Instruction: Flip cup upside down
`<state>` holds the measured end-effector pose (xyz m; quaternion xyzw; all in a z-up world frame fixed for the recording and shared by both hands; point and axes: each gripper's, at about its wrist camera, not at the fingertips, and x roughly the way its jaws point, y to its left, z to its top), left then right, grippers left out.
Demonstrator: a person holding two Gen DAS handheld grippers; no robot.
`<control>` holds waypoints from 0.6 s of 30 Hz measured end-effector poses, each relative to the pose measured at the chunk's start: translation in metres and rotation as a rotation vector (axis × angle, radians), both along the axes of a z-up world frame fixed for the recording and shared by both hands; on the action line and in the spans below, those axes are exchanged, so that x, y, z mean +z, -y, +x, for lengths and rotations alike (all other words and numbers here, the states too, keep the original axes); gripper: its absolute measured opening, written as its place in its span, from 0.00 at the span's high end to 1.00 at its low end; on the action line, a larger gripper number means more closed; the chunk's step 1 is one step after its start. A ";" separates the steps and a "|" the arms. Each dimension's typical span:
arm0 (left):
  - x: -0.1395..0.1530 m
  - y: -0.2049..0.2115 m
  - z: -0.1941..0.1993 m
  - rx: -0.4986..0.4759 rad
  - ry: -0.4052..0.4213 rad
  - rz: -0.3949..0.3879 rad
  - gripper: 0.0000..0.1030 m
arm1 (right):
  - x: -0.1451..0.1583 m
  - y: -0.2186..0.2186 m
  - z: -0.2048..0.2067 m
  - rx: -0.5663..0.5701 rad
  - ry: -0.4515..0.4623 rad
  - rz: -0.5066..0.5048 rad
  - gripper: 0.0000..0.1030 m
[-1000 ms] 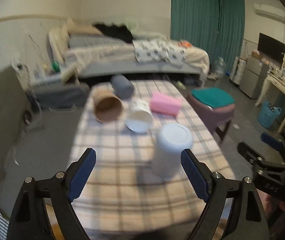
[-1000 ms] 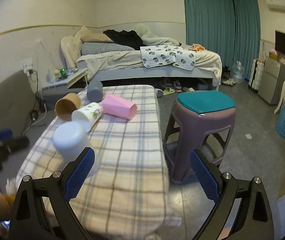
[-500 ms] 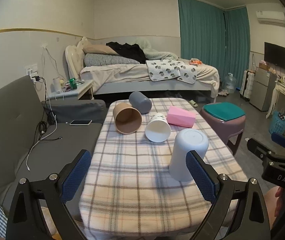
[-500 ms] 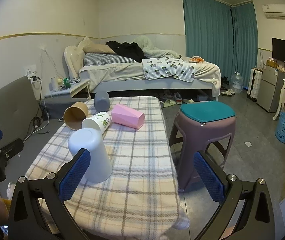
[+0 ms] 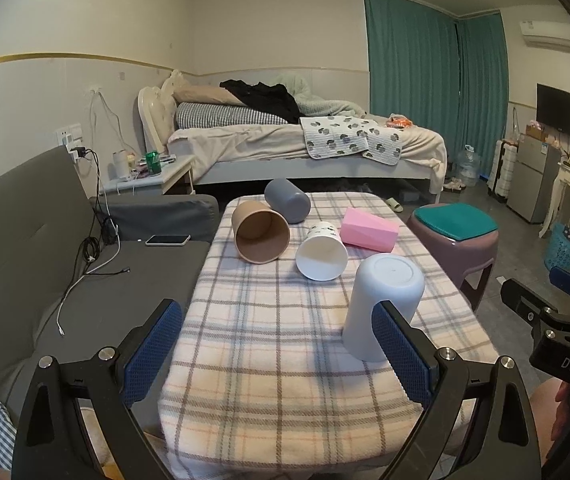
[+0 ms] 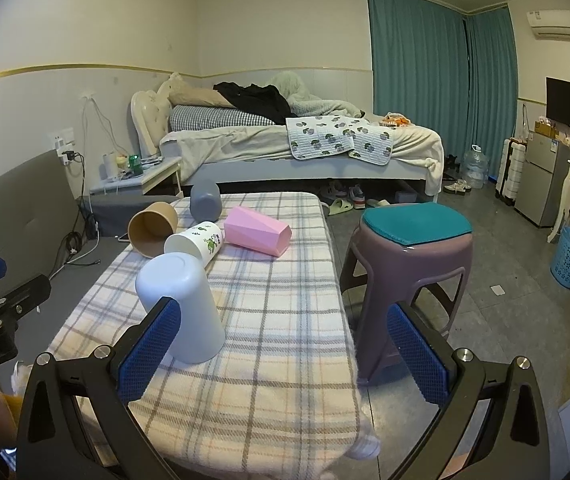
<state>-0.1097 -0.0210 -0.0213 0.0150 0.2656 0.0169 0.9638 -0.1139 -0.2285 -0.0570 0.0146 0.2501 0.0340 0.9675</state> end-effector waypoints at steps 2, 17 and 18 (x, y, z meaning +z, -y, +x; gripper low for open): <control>0.000 0.000 0.000 0.000 0.001 0.006 0.04 | -0.001 0.000 0.000 0.001 -0.002 0.000 0.00; -0.007 0.001 0.004 0.009 -0.028 -0.016 0.04 | -0.002 0.000 -0.001 0.003 -0.003 -0.002 0.00; -0.007 0.001 0.004 0.011 -0.028 -0.017 0.04 | -0.002 0.000 -0.002 0.002 -0.001 -0.002 0.00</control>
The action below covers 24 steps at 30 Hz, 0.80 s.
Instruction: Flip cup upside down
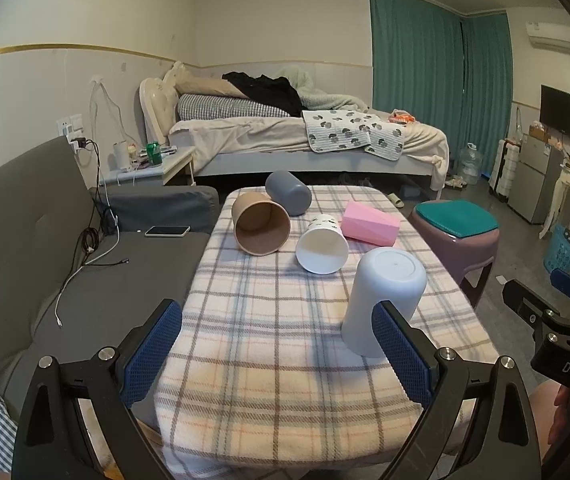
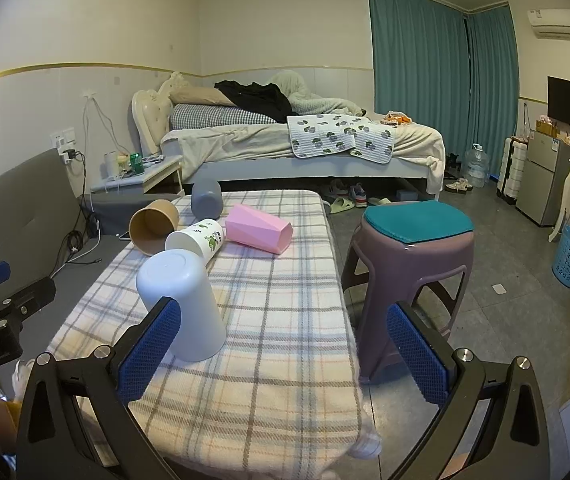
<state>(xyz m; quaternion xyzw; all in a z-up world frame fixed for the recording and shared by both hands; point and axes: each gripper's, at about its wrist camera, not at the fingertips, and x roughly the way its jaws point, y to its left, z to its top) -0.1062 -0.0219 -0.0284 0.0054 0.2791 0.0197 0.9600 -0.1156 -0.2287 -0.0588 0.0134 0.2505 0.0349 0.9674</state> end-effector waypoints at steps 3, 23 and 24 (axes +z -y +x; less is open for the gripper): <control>0.001 -0.001 0.000 0.002 0.001 -0.004 0.04 | 0.000 0.000 0.000 0.001 0.000 0.000 0.00; 0.003 0.003 0.001 -0.017 -0.007 -0.015 0.04 | -0.003 -0.001 0.000 0.005 -0.006 -0.007 0.00; 0.003 0.004 0.001 -0.019 -0.006 -0.013 0.04 | -0.003 -0.001 0.000 0.007 -0.007 -0.007 0.00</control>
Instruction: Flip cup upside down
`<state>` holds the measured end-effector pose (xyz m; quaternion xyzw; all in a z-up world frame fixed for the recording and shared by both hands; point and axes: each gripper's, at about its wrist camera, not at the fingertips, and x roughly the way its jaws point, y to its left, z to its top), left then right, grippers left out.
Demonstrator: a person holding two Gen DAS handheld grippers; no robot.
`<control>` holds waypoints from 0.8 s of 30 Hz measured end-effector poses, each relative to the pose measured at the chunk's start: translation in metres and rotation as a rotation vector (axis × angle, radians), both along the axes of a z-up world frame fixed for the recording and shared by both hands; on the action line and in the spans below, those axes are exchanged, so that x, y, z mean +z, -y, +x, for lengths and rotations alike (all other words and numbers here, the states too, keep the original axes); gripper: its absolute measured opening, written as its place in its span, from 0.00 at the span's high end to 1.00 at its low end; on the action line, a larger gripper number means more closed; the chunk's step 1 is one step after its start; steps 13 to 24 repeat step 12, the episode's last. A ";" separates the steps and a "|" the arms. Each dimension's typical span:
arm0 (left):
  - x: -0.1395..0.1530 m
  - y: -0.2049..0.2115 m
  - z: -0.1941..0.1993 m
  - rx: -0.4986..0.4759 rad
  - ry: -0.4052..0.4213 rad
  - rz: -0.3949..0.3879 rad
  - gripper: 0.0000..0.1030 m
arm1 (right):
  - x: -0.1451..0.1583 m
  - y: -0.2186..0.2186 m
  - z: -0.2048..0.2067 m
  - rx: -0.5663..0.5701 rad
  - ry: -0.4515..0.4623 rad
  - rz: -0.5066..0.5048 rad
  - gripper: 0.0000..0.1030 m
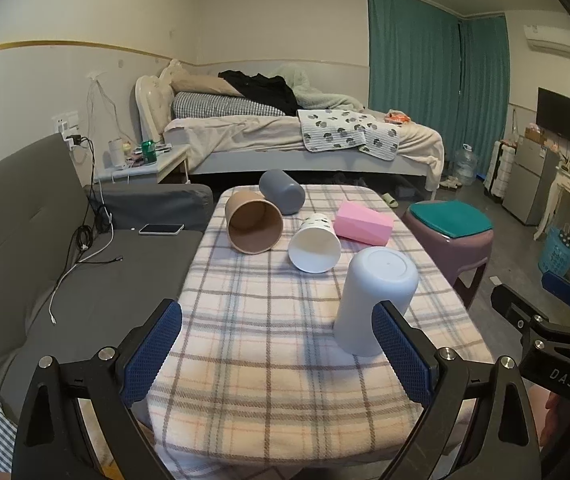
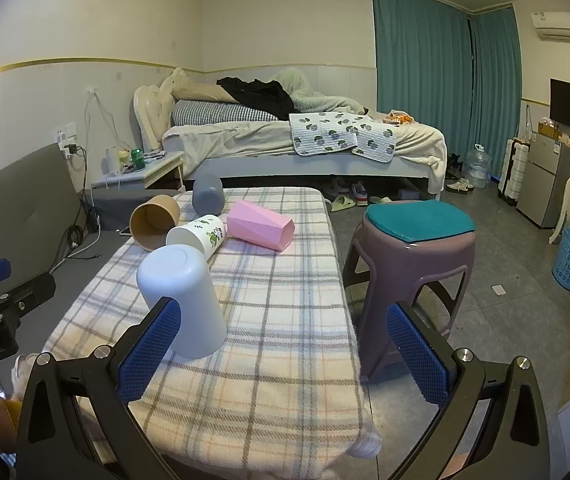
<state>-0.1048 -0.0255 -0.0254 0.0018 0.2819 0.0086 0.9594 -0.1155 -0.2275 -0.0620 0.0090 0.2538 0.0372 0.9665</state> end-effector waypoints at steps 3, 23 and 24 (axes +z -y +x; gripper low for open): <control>0.000 0.002 0.000 -0.001 -0.003 0.002 0.04 | 0.000 0.000 0.000 -0.001 0.000 0.003 0.00; -0.002 0.003 -0.001 -0.007 0.004 0.005 0.04 | -0.001 -0.001 0.000 0.000 -0.004 0.001 0.00; -0.002 0.003 -0.001 -0.007 0.004 0.005 0.04 | -0.001 -0.001 0.000 0.000 -0.004 0.001 0.00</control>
